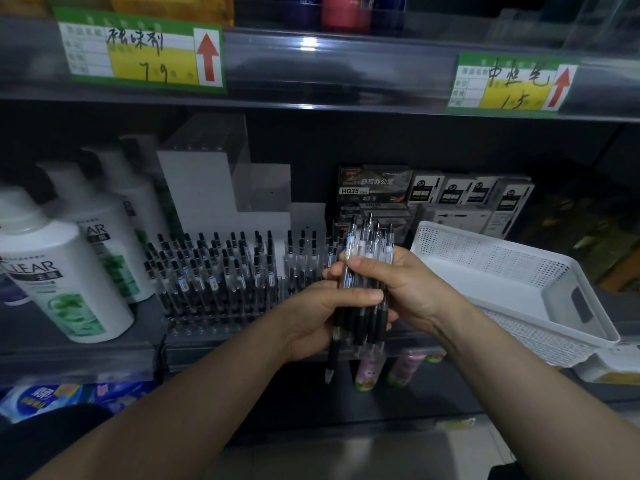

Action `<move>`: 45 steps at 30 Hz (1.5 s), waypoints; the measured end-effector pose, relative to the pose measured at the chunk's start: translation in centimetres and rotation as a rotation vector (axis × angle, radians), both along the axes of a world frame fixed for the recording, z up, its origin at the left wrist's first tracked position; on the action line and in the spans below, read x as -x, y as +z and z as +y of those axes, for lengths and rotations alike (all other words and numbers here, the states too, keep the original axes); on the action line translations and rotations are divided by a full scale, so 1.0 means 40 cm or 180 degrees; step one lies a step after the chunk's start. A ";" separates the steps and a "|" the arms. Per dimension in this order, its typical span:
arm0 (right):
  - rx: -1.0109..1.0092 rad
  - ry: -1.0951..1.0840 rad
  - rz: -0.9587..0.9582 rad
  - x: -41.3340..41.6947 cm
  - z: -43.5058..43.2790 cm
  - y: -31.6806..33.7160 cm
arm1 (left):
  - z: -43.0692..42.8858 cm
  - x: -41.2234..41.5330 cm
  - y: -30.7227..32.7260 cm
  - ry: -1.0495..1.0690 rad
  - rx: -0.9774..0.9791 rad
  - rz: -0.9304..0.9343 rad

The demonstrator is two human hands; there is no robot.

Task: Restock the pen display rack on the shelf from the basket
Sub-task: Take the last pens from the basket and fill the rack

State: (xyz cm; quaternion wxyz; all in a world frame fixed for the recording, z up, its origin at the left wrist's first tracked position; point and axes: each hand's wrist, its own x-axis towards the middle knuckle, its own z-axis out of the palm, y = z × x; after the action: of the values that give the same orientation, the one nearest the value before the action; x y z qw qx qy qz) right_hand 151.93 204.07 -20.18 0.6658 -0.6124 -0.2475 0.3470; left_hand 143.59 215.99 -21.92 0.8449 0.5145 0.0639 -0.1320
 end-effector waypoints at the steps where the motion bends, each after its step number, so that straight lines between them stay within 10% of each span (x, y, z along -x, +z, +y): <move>1: -0.0069 -0.0039 0.0054 -0.001 0.002 -0.003 | 0.002 -0.001 -0.002 0.0001 -0.0020 0.0006; 15: -0.0913 -0.1191 0.0788 -0.036 0.000 0.011 | 0.022 -0.017 -0.029 0.0278 0.0161 0.0686; 23: -0.0989 -0.0860 0.1048 -0.022 -0.001 0.006 | 0.027 -0.021 -0.020 0.0396 0.0305 0.0355; 34: -0.0738 0.0126 0.1057 -0.010 -0.006 0.006 | 0.019 0.004 -0.020 -0.1095 -0.0080 0.0139; 45: -0.0236 0.0423 0.0492 -0.020 -0.014 0.014 | -0.006 0.004 -0.017 -0.0145 -0.0212 -0.0066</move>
State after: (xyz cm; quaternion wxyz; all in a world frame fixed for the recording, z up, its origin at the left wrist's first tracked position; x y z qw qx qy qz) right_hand 152.74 203.51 -19.60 0.6807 -0.5409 -0.2482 0.4272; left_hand 143.43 215.75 -22.59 0.8246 0.5450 0.0478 -0.1437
